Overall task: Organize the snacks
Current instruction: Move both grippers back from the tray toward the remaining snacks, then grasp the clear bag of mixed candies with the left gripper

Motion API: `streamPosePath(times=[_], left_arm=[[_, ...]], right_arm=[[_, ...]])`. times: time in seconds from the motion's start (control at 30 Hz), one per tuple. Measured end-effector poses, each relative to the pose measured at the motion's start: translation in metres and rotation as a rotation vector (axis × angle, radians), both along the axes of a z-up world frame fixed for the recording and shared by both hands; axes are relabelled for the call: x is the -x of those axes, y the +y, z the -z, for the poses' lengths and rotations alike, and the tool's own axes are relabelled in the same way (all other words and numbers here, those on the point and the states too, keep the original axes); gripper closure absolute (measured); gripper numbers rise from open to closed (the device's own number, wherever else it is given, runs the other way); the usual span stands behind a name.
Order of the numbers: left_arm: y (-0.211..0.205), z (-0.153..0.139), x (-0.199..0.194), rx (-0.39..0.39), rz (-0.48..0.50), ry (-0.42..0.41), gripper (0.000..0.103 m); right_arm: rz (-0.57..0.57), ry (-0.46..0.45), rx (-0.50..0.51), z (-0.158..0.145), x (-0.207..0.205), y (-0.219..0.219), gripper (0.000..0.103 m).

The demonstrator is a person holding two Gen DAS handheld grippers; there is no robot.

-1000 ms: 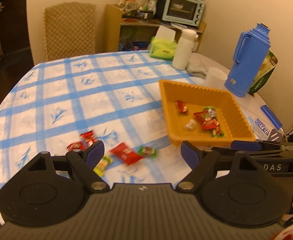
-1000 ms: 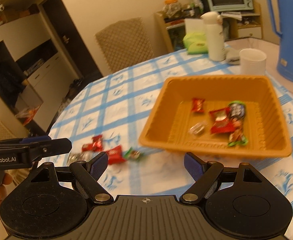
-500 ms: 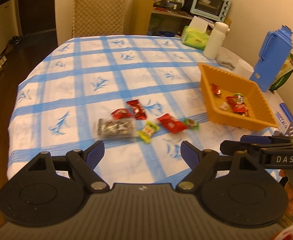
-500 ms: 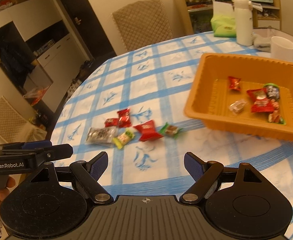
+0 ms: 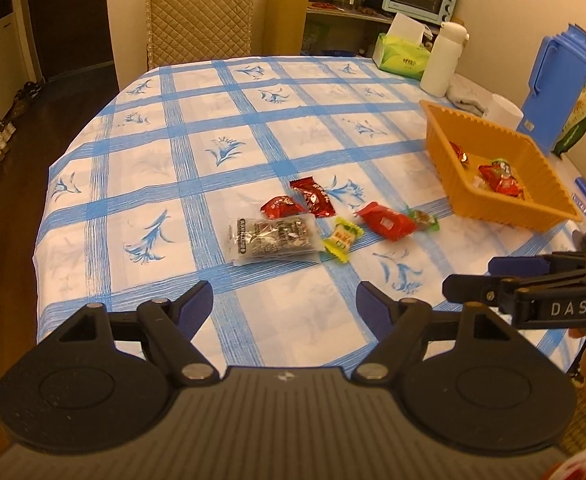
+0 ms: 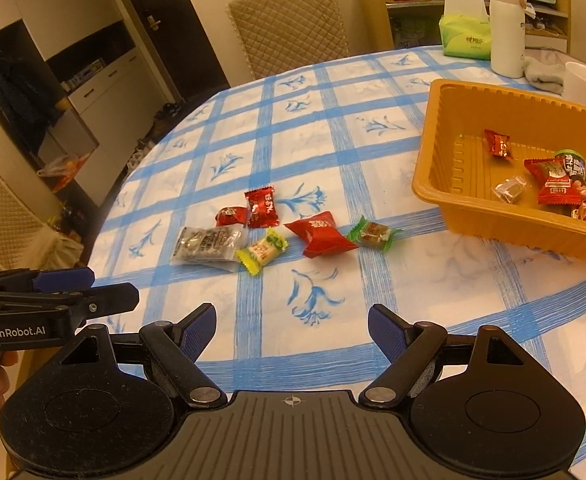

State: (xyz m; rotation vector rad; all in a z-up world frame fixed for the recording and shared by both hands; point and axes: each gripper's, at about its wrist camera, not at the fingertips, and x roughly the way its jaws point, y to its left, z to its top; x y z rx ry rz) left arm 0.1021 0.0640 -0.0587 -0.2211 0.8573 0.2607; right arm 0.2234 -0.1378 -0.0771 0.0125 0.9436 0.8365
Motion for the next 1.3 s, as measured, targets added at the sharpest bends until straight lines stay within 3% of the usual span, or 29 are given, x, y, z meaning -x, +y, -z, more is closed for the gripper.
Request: streamPosePath(times=[0.23,0.83,1.3], left_arm=[[0.012,0.015,-0.014,-0.052,0.061,0.032,0.027],[0.029,0.056,-0.075,-0.191,0.326,0.100,0.027],[0.033,0.068,-0.102,-0.176,0.510,0.097,0.024]], right_arm=[[0.027,-0.013,0.015,0.008,-0.006,0.009,0.020],[0.122,0.022,0.055,0.023,-0.034,0.020,0.020],[0.157,0.045,0.076,0.029,-0.044,0.017,0.020]])
